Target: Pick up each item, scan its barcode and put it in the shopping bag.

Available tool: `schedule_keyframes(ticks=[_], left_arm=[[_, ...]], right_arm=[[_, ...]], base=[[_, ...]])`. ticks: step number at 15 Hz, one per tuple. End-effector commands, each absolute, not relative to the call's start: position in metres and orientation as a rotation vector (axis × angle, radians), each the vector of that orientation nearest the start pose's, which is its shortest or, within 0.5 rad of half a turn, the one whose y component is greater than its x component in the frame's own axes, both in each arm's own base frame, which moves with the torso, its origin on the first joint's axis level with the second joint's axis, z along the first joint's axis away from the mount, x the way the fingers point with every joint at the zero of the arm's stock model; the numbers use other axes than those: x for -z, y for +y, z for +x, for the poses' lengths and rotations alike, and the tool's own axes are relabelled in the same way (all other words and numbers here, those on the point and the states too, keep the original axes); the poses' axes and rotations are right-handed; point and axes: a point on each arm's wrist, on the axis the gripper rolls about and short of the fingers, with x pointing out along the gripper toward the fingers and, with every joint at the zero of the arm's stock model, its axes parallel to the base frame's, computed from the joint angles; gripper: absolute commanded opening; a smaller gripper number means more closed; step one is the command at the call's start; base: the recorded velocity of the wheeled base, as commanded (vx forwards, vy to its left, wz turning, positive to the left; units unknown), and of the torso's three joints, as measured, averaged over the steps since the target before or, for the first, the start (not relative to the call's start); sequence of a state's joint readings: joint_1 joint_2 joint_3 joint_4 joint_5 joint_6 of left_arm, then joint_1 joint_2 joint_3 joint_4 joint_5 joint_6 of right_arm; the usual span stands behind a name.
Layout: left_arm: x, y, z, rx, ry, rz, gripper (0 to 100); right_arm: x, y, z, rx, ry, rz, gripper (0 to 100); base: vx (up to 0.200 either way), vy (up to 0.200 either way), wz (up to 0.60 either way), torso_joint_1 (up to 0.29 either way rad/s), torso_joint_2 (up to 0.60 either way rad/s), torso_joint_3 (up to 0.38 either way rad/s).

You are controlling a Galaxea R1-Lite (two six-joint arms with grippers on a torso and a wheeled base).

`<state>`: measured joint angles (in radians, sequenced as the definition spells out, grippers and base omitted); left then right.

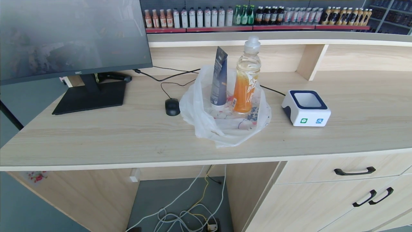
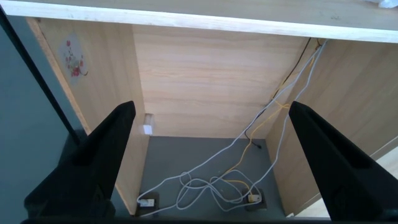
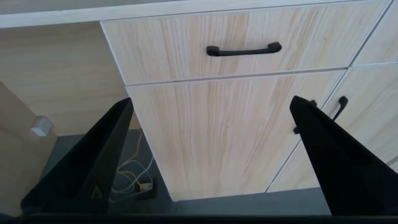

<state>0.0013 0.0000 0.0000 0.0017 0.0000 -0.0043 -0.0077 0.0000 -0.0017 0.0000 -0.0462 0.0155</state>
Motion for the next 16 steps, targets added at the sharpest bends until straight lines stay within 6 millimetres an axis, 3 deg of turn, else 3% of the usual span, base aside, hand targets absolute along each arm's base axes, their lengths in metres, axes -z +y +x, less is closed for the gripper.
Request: schedule_keyframes(ticks=[1,16], left_arm=[[-0.0753,0.0000,-0.0228,-0.002,0.002,-0.005,100],[-0.0756,0.0000,-0.0228,-0.002,-0.002,-0.006,100]], right_arm=[[-0.0759,-0.0009,-0.0228,0.054,0.000,0.015,100],[-0.0759,-0.0009,-0.0228,0.054,0.000,0.015,100]], base=[[0.000,-0.200,0.00,0.002,0.00,-0.002],[0.000,-0.200,0.00,0.003,0.00,0.003]])
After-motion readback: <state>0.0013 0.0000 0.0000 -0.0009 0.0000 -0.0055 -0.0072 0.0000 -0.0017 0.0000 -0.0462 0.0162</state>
